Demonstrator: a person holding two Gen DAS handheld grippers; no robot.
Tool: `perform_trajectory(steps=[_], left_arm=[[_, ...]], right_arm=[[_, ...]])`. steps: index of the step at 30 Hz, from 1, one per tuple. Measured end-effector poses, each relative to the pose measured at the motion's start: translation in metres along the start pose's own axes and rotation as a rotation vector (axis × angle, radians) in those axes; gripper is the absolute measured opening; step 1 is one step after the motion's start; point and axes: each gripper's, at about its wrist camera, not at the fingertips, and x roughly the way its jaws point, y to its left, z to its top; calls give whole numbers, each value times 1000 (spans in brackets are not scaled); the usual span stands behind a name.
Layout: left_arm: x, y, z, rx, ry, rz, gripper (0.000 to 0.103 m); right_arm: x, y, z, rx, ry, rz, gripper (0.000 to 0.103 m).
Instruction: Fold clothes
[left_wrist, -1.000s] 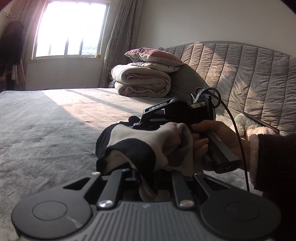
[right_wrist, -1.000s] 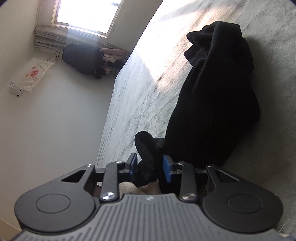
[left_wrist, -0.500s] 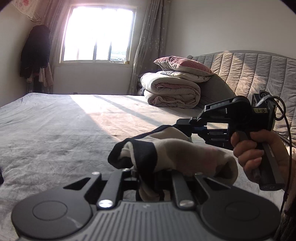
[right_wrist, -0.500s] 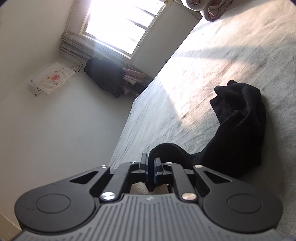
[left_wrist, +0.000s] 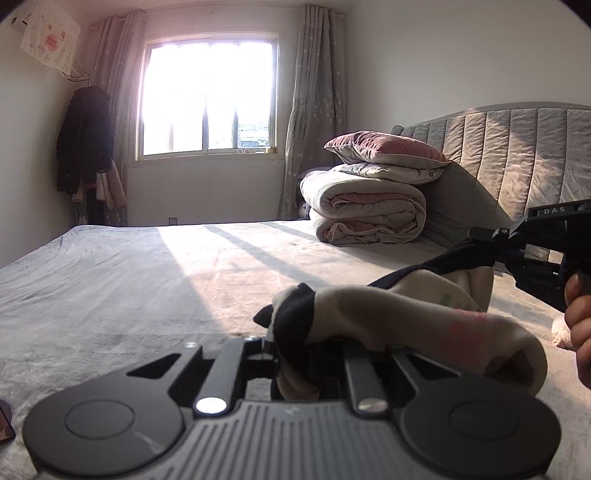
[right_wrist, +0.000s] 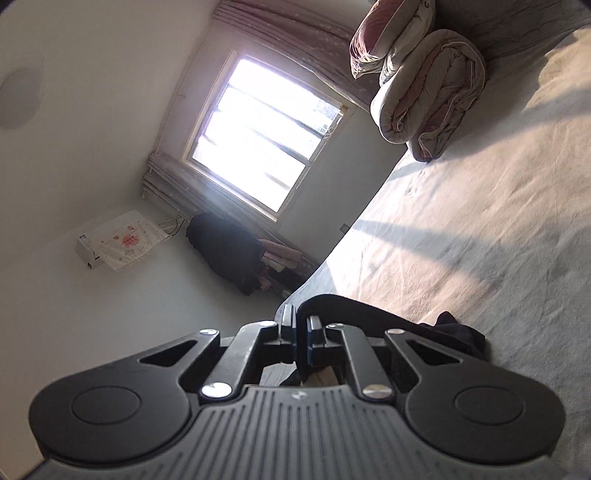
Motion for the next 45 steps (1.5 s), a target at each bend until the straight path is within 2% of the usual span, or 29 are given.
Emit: perform_trajectory(steps=[7,13,18,25,29,34,41,43,44,45], left_arm=[[39,-23,28,59,9,38,13],[84,-47,52,89,21,33,13],[121,-71,58,121,38,32,13],[172,-88,52,102,84,32,13],[197,-92,50,96,109,44,13],[227,-96,47,88,141,60,13],[250,-84,29,-20,248,29,21],[249,-80,26,-43,274,16,28],[248,-78,25,-55,287,9,38],[247,-77,24,-67,300,1,46]], right_arm=[[-15,-15,21,-78,-119,-102,10],[-31,-20,35,-187,-222,-204,9],[-33,-31,38,-260,-245,-293,9],[-33,-52,41,-231,-218,-360,10],[-29,-55,41,-224,-178,-360,10],[-16,-56,35,-250,-95,-389,12],[-3,-60,27,-267,26,-458,15],[-4,-59,26,-280,35,-476,18],[-5,-59,25,-281,34,-479,30],[-7,-59,25,-277,28,-478,50]])
